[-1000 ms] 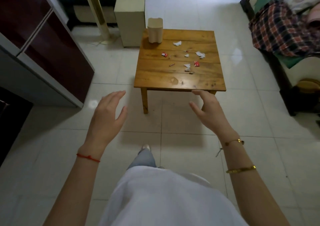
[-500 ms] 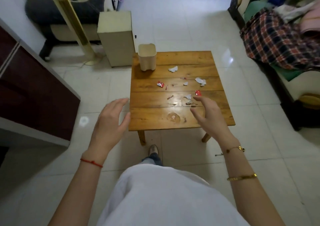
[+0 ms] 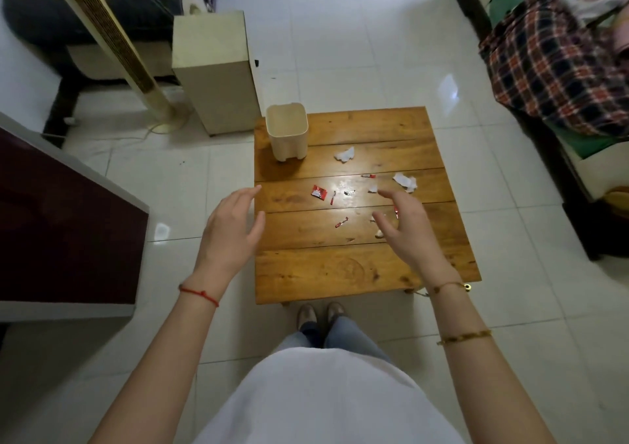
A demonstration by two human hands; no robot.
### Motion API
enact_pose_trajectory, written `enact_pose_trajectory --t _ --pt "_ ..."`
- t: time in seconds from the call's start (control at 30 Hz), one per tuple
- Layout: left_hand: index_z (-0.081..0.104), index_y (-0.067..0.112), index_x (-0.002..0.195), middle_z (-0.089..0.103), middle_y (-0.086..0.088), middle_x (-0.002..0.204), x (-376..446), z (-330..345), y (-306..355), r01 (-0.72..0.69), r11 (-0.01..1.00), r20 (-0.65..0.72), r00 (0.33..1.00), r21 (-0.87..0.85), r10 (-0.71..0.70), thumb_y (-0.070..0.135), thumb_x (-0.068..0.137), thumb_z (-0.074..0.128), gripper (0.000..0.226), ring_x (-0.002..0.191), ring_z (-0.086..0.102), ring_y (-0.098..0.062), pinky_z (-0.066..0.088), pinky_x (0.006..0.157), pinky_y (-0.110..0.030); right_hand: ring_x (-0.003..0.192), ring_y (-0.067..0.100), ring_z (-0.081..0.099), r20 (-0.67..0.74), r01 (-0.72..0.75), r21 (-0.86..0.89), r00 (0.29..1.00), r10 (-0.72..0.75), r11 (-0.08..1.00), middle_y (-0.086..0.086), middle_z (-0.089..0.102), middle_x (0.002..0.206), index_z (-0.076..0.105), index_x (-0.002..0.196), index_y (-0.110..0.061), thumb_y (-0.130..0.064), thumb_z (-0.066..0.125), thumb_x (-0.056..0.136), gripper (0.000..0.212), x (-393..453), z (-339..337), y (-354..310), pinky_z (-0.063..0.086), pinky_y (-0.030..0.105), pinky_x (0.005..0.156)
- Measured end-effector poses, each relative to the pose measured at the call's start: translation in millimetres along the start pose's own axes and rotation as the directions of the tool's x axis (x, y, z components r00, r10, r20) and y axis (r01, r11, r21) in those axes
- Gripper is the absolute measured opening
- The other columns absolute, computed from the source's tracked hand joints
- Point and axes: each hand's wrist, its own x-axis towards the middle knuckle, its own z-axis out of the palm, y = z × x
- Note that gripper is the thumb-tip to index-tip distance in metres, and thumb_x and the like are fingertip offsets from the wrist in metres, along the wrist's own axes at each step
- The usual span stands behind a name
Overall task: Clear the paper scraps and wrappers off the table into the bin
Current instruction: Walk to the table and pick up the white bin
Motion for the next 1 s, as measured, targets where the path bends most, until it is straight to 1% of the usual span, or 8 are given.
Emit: enact_pose_trajectory --t 0.17,0.3,0.53,0.6,0.67,0.73,0.87,1.0 --pt "0.045 0.017 0.14 0.05 -0.005 0.143 80 15 -14 0.065 0.998 -0.008 0.998 -0.025 -0.065 0.027 0.096 0.048 0.046 0.132 0.045 -0.021 0.041 0.107 -0.038 0.129 0.014 0.042 0.051 -0.035 -0.02 0.998 0.036 0.999 -0.002 0.054 0.133 0.048 0.133 -0.019 -0.032 0.054 0.094 0.041 59 9 12 0.035 0.034 0.107" --pt "0.044 0.018 0.14 0.05 -0.005 0.142 160 39 -34 0.138 0.99 -0.022 0.99 -0.034 -0.139 0.029 0.095 0.049 0.046 0.131 0.047 -0.023 0.041 0.103 -0.037 0.128 0.016 0.044 0.072 -0.047 -0.031 0.996 0.049 0.998 -0.001 0.055 0.132 0.048 0.132 -0.017 -0.033 0.054 0.095 0.041 117 22 22 0.037 0.035 0.108" --pt "0.042 0.015 0.141 0.051 -0.009 0.142 281 111 -87 0.324 0.942 0.063 0.946 -0.085 -0.319 0.033 0.095 0.05 0.05 0.129 0.049 -0.027 0.044 0.101 -0.041 0.127 0.017 0.044 0.107 -0.053 -0.079 0.992 0.061 0.995 0.0 0.054 0.131 0.048 0.132 -0.019 -0.033 0.053 0.095 0.04 217 73 52 0.038 0.038 0.108" --pt "0.045 0.011 0.138 0.054 -0.012 0.138 307 134 -104 0.37 0.926 0.083 0.928 -0.073 -0.364 0.036 0.094 0.049 0.05 0.126 0.051 -0.03 0.045 0.097 -0.04 0.126 0.02 0.044 0.115 -0.033 -0.093 0.992 0.043 0.995 0.001 0.055 0.129 0.05 0.13 -0.017 -0.031 0.054 0.094 0.039 238 90 65 0.036 0.036 0.107" --pt "0.048 0.009 0.134 0.057 -0.014 0.133 331 154 -121 0.414 0.907 0.093 0.909 -0.074 -0.407 0.038 0.094 0.05 0.05 0.121 0.054 -0.032 0.044 0.087 -0.035 0.125 0.021 0.045 0.121 -0.023 -0.116 0.992 0.037 0.993 0.003 0.056 0.128 0.051 0.129 -0.015 -0.029 0.055 0.094 0.038 256 106 78 0.035 0.034 0.105" --pt "0.046 0.009 0.135 0.057 -0.014 0.133 350 170 -137 0.463 0.879 0.11 0.885 -0.112 -0.452 0.042 0.093 0.05 0.054 0.119 0.055 -0.033 0.041 0.082 -0.032 0.124 0.022 0.045 0.131 -0.018 -0.126 0.991 0.035 0.992 0.004 0.056 0.128 0.051 0.128 -0.013 -0.028 0.056 0.094 0.038 269 121 90 0.035 0.034 0.105" --pt "0.031 0.014 0.147 0.047 -0.012 0.145 377 191 -156 0.524 0.821 0.166 0.851 -0.226 -0.498 0.043 0.093 0.051 0.064 0.129 0.048 -0.032 0.044 0.097 -0.04 0.125 0.019 0.044 0.184 -0.026 -0.136 0.982 0.051 0.99 0.003 0.055 0.13 0.049 0.131 -0.014 -0.03 0.054 0.095 0.04 285 149 109 0.035 0.035 0.107" --pt "0.03 0.016 0.147 0.049 -0.012 0.142 386 205 -161 0.556 0.786 0.208 0.831 -0.271 -0.516 0.036 0.093 0.052 0.061 0.125 0.05 -0.031 0.047 0.094 -0.039 0.127 0.019 0.043 0.216 -0.051 -0.131 0.973 0.079 0.99 0.003 0.054 0.131 0.049 0.132 -0.014 -0.03 0.054 0.095 0.041 290 169 119 0.034 0.035 0.108"
